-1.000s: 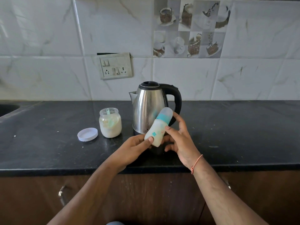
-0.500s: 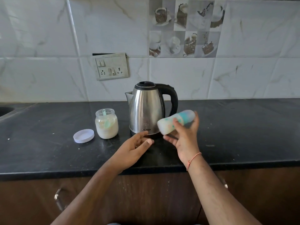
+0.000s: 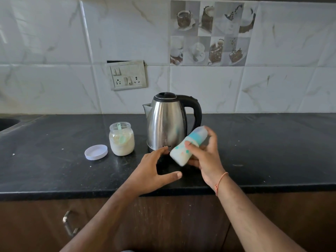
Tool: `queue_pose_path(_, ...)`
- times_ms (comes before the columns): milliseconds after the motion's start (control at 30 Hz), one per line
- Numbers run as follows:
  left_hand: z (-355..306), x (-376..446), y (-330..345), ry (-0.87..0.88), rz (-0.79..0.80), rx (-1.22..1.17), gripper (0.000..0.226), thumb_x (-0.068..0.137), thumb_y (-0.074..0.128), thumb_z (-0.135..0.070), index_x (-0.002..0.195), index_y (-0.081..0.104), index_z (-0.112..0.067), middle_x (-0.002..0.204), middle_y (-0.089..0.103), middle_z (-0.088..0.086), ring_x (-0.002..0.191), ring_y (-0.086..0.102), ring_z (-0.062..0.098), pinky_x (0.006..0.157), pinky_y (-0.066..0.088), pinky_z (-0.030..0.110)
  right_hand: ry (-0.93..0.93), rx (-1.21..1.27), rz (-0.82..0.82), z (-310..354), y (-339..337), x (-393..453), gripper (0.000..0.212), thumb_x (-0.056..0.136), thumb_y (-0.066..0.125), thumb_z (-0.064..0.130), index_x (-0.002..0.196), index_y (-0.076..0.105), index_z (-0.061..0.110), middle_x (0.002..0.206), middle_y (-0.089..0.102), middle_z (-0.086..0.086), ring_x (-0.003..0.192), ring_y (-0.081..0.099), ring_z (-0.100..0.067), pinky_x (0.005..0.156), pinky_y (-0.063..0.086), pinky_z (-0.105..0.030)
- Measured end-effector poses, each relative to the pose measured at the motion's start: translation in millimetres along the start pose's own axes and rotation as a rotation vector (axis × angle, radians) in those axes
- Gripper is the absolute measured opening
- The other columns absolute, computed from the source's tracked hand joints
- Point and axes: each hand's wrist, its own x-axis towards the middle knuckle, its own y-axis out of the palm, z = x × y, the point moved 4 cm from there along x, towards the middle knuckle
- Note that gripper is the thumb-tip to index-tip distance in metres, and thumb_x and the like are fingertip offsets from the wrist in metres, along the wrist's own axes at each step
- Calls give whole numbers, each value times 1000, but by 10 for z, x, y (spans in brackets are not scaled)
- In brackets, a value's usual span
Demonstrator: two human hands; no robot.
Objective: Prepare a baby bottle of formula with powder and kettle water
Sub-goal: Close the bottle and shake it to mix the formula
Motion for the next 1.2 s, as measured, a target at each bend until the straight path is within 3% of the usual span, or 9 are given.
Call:
queue_pose_path(100, 10, -2, 3, -8, 1, -7, 117, 68, 72, -90, 166, 36, -36, 154, 49, -29, 149, 38, 1, 122, 38, 30, -110, 385, -368, 31, -221, 47, 77, 95, 82, 13, 151, 36, 41, 142, 56, -6, 124, 69, -37, 77, 68, -50)
queue_pose_path(233, 9, 1, 15, -10, 19, 4, 118, 68, 73, -90, 166, 36, -35, 151, 49, -31, 150, 39, 3, 125, 40, 37, 11, 26, -13, -7, -32, -25, 78, 91, 85, 13, 148, 43, 45, 137, 62, -11, 119, 73, -35, 78, 68, -49)
queue_pose_path(400, 20, 4, -11, -9, 38, -45, 130, 60, 65, -103, 168, 33, -37, 155, 51, -30, 150, 37, 0, 125, 36, 34, -103, 459, -395, 55, -243, 35, 75, 96, 81, 12, 151, 37, 37, 139, 58, -6, 123, 70, -39, 75, 68, -52)
queue_pose_path(533, 31, 18, -4, -1, 33, -40, 120, 69, 74, -91, 168, 34, -35, 154, 52, -29, 150, 39, -1, 127, 37, 37, 33, 71, -51, 22, -19, -42, 74, 91, 85, 11, 146, 46, 43, 134, 64, -10, 114, 76, -33, 76, 68, -50)
queue_pose_path(667, 33, 15, -30, -2, 30, -64, 127, 62, 66, -101, 167, 34, -36, 153, 53, -30, 148, 41, -2, 127, 38, 37, -94, 419, -362, 75, -226, 19, 74, 94, 83, 13, 148, 39, 40, 141, 56, -7, 122, 70, -37, 73, 68, -51)
queue_pose_path(767, 46, 14, -10, -5, 32, -68, 125, 64, 69, -98, 167, 34, -37, 152, 53, -31, 149, 41, -1, 127, 39, 40, 25, 146, -59, 35, -40, -47, 72, 92, 84, 11, 145, 46, 41, 133, 63, -7, 115, 74, -31, 74, 68, -48)
queue_pose_path(900, 51, 24, -23, 6, 28, -76, 126, 62, 66, -102, 166, 35, -38, 151, 54, -32, 149, 40, -2, 127, 38, 38, -113, 335, -343, 77, -212, -15, 75, 94, 84, 14, 150, 40, 40, 141, 59, -7, 118, 73, -36, 72, 68, -50)
queue_pose_path(1033, 58, 21, -1, 17, 25, -63, 124, 64, 69, -98, 167, 35, -38, 153, 54, -30, 149, 40, -2, 127, 38, 39, 34, 128, -49, 18, -54, -71, 74, 91, 85, 10, 146, 47, 42, 133, 65, -10, 107, 79, -29, 72, 68, -49)
queue_pose_path(1200, 68, 29, -16, 16, 18, -84, 123, 65, 68, -98, 167, 35, -38, 152, 54, -31, 148, 40, -4, 126, 38, 35, -88, 381, -334, 102, -269, -17, 74, 95, 82, 14, 150, 40, 39, 142, 58, -9, 116, 74, -36, 73, 68, -49)
